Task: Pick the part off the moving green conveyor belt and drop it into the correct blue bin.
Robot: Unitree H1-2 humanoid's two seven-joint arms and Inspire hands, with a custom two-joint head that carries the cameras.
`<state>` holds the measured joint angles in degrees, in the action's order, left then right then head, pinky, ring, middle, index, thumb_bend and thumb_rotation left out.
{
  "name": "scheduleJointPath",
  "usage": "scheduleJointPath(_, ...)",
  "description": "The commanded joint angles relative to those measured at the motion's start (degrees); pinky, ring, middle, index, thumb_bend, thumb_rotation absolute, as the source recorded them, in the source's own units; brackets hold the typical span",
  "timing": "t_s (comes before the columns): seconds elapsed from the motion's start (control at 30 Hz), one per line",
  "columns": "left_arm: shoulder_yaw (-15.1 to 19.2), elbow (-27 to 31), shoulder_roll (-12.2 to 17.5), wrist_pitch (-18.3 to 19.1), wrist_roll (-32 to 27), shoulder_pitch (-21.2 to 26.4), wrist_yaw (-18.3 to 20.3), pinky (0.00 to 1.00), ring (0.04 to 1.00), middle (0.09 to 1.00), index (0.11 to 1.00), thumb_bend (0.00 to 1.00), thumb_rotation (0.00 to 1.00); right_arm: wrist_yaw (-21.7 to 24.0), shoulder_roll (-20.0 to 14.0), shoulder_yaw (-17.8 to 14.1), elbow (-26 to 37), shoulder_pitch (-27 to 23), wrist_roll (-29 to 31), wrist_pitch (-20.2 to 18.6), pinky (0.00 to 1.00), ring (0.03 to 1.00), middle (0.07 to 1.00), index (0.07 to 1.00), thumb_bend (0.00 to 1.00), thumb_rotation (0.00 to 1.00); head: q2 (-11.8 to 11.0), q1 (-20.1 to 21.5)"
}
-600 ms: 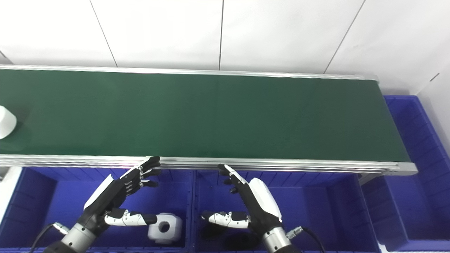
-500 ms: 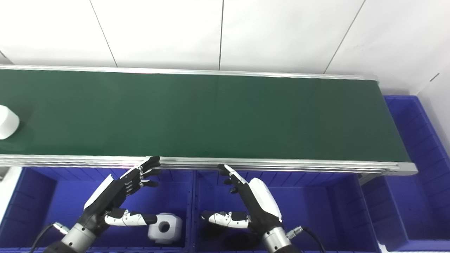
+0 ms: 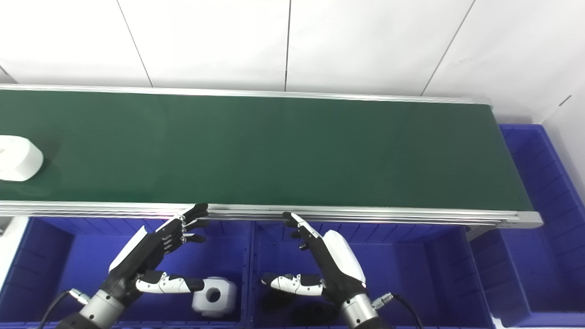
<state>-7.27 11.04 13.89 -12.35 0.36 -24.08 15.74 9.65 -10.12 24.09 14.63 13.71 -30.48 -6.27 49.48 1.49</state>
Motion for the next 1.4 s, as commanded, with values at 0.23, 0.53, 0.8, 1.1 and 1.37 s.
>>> scheduleJointPath(0.23,0.2,0.7,0.7,-1.8,-0.5,0.5,0.1,0.76,0.883,0.926,0.916,0.7,0.33,0.1,0.3,0.2,1.2,-0.8,0.2,1.6,0.71,0.819,0.881,0.926,0.71,0.38,0.1,0.1)
scheduleJointPath(0.53,0.2,0.6,0.6,-2.2,-0.6,0.5,0.1,0.77,0.884,0.923,0.91,0.7,0.32,0.7,0.3,0.1,1.4,-0.8,0.3,1.1,0.72,0.826,0.881,0.929,0.71,0.38,0.1,0.1)
scheduleJointPath(0.8,-0.1,0.8,0.7,-1.9,-0.5,0.4,0.2,0.76,0.885,0.927,0.914,0.7,0.33,0.6,0.1,-0.1,1.2,-0.6,0.3,1.6,0.72,0.827,0.882,0.927,0.71,0.37,-1.9,-5.1)
scheduleJointPath(1.1,-2.1,-1.5,-2.0,-3.2,3.4,0.0,-1.3,0.76,0.873,0.924,0.905,0.74,0.35,-0.2,-2.6,-1.7,-0.2,0.6,3.4,5.7,0.71,0.82,0.873,0.924,0.69,0.3,-8.8,-18.0)
scheduleJointPath(1.37,-3.3,-4.0,-3.6,-5.4,5.8,0.2,-2.7,0.76,0.879,0.93,0.902,0.74,0.31,-1.1,-3.5,-2.3,-0.7,1.1,4.2,8.1,0.68,0.794,0.85,0.909,0.69,0.2,-12.5,-21.0)
